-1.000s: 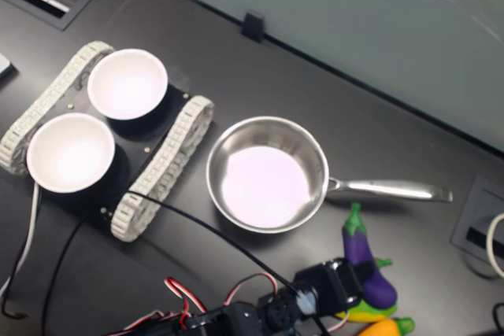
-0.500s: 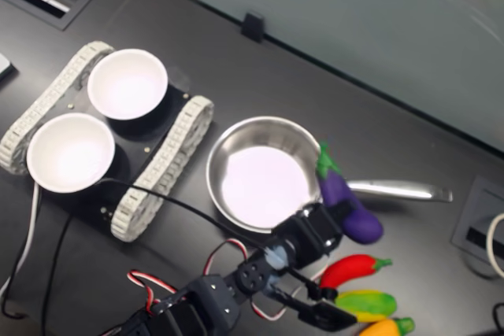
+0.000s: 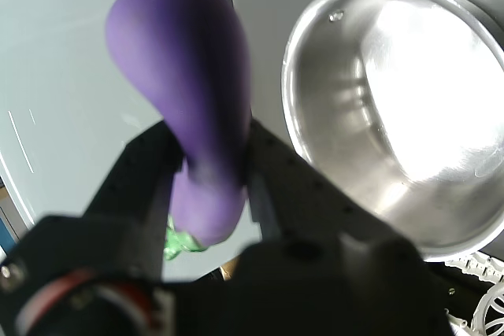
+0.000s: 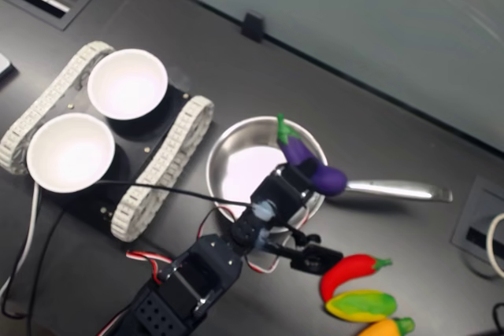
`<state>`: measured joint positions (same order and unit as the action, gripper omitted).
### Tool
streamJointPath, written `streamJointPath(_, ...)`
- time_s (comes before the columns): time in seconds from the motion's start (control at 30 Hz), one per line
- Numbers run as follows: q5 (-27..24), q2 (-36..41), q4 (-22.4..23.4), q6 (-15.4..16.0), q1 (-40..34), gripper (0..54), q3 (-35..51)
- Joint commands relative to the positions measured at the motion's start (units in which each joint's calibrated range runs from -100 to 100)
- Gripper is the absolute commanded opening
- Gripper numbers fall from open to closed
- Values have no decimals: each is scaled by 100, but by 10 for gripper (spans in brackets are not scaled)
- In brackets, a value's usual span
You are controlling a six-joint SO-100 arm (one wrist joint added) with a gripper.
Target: Pick up the brinjal and place them in the pan
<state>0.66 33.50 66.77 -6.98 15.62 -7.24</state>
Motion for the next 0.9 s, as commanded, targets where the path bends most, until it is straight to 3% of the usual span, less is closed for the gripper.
streamJointPath(0.0, 78, -48, -395, 42, -186, 0, 383)
streamJointPath(0.87, 49, -832, -591, 17, -966, 0, -289)
